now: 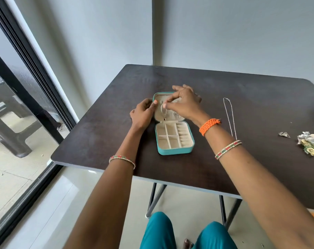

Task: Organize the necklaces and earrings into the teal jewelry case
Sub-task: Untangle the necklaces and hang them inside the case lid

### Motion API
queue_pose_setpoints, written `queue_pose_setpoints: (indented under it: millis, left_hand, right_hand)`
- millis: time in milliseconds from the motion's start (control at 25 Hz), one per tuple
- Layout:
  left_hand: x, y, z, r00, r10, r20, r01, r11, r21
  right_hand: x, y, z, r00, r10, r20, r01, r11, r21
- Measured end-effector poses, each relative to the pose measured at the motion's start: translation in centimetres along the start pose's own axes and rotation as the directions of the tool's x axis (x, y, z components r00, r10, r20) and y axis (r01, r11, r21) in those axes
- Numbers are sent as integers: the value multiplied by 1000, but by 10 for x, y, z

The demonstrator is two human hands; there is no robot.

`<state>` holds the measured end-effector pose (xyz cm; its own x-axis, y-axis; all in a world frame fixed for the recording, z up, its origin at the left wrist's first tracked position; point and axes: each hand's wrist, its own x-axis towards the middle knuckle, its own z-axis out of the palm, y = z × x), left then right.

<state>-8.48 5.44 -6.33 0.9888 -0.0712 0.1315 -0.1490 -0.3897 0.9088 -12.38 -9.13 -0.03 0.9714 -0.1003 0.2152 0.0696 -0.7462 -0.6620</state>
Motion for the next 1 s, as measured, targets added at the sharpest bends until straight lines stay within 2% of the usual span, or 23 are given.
queue_pose_setpoints:
  millis: [160, 240, 520, 840, 1000]
  left_hand:
    - [0, -9, -3, 996, 76, 38, -60, 948, -311]
    - [0, -8, -5, 992, 121, 25, -101, 911, -399]
    - [2, -9, -4, 987, 161, 2, -142, 880, -454]
    - [3, -12, -4, 982, 187, -10, -170, 868, -467]
    - [3, -12, -3, 980, 199, -12, -181, 858, -480]
  right_hand:
    - [10, 8, 15, 997, -37, -64, 36, 999, -16]
    - [13, 9, 17, 991, -61, -122, 59, 998, -21]
    - [15, 13, 28, 960, -109, -257, 92, 993, -75]
    - [15, 1, 27, 949, -67, -307, 34, 993, -111]
    - [16, -5, 23, 950, -22, -312, 2, 998, -66]
